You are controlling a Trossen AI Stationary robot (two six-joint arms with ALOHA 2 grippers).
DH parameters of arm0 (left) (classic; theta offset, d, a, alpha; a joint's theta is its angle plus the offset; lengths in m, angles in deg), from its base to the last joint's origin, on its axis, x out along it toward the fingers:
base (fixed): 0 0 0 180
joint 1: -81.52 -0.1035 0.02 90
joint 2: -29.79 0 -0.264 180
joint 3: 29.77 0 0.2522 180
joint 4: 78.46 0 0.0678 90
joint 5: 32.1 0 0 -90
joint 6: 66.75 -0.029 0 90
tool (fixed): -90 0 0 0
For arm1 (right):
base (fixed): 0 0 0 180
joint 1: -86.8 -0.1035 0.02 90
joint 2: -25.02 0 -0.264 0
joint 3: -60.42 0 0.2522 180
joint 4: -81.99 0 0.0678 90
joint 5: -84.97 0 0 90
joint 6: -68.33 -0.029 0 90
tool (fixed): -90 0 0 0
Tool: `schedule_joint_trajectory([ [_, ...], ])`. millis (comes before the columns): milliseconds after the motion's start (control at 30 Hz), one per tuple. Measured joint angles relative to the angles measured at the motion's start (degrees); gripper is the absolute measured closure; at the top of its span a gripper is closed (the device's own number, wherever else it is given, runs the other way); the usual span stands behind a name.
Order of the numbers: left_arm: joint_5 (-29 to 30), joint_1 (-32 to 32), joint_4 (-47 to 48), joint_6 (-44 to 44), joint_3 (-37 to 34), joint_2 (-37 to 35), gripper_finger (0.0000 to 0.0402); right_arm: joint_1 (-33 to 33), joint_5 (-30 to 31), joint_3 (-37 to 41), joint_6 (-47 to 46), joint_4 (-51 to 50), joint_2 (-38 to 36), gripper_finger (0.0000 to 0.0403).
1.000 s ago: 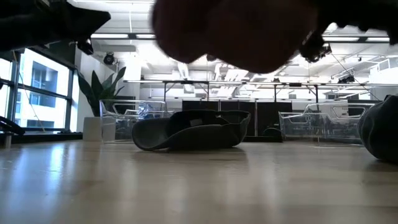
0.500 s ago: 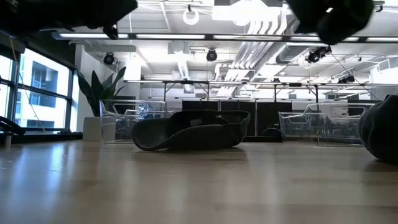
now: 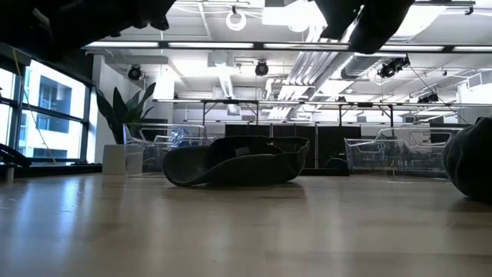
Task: Pick & Place hat
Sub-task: Put the top red cap into the left transparent bin
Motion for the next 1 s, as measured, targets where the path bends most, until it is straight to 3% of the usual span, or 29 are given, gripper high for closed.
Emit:
schedule_joint_trajectory([
  [100, -0.1, 0.0, -1.9, 1.2, 2.7, 3.2, 0.0315, 0.0, -1.2, 0.0, 0.5, -0.2, 0.3, 0.0395],
  [267, -0.6, 0.0, 2.5, 4.5, 10.0, 7.3, 0.0221, 0.0, -1.3, 0.0, 1.8, -1.6, 0.4, 0.0392],
  [400, -7.2, 0.0, 11.0, 4.5, 15.8, 10.0, 0.0163, -0.1, -1.8, 0.1, 1.2, -2.1, 0.4, 0.0391],
  [500, -13.8, 0.0, 12.4, 4.4, 18.8, 11.4, 0.0153, -0.1, -2.3, 0.7, 1.2, -2.2, 0.4, 0.0395],
  [667, -14.4, 0.0, 12.4, 4.9, 19.7, 12.2, 0.0216, -0.1, -1.4, 3.4, 1.3, -2.4, 0.4, 0.0389],
  [767, -14.1, 0.0, 12.9, 5.9, 19.6, 12.3, 0.0290, -0.1, 1.2, 5.9, 1.5, -1.9, 0.4, 0.0388],
  [867, -17.3, 0.1, 14.0, 5.8, 19.6, 12.3, 0.0373, -0.1, 3.3, 8.8, 1.1, -1.6, 0.4, 0.0388],
  [1000, -16.7, 0.1, 19.1, 5.9, 19.6, 12.2, 0.0381, 0.7, 3.9, 12.3, -4.0, -1.5, 0.2, 0.0372],
])
